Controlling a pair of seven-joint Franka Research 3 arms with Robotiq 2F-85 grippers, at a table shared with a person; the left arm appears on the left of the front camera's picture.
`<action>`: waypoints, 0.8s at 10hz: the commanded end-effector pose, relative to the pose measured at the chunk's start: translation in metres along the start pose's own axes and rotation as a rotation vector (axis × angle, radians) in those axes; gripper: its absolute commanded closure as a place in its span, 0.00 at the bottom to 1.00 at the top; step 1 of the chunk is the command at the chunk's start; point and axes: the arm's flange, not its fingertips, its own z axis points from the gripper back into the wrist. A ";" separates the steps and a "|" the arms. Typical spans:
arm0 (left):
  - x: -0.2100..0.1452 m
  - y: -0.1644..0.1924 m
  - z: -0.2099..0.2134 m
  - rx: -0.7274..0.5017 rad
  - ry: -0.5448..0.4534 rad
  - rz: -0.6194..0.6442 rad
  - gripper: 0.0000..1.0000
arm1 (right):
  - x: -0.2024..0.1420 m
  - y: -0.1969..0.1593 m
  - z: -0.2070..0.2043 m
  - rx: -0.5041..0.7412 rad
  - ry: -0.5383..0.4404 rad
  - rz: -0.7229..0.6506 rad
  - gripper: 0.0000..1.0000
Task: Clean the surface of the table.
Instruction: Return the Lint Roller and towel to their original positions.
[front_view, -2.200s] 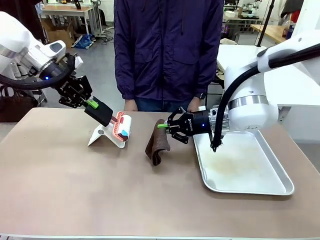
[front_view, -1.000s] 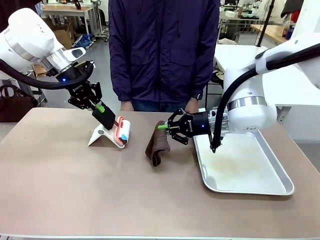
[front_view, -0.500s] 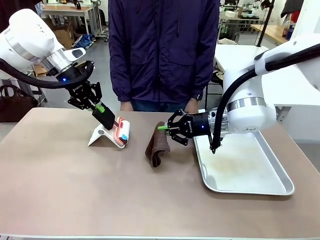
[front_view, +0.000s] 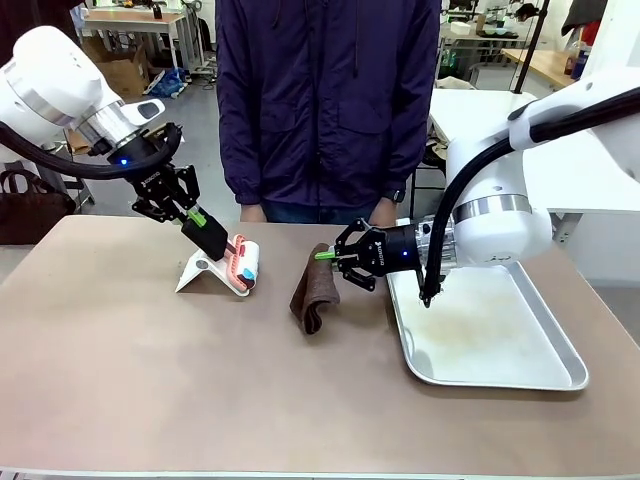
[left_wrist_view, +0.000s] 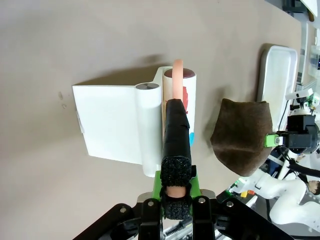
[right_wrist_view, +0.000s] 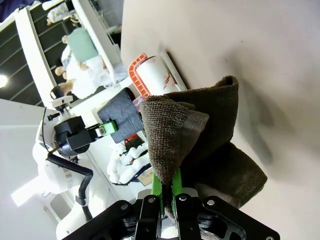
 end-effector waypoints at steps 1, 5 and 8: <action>-0.001 0.010 -0.005 -0.029 0.022 0.002 0.78 | 0.003 0.008 -0.007 -0.006 0.004 -0.013 0.92; -0.004 0.016 -0.007 -0.039 0.020 0.021 0.78 | 0.005 0.007 -0.010 -0.036 -0.011 -0.019 0.92; -0.006 0.018 -0.006 -0.033 0.029 0.017 0.20 | 0.008 0.003 -0.009 -0.100 -0.037 -0.044 0.37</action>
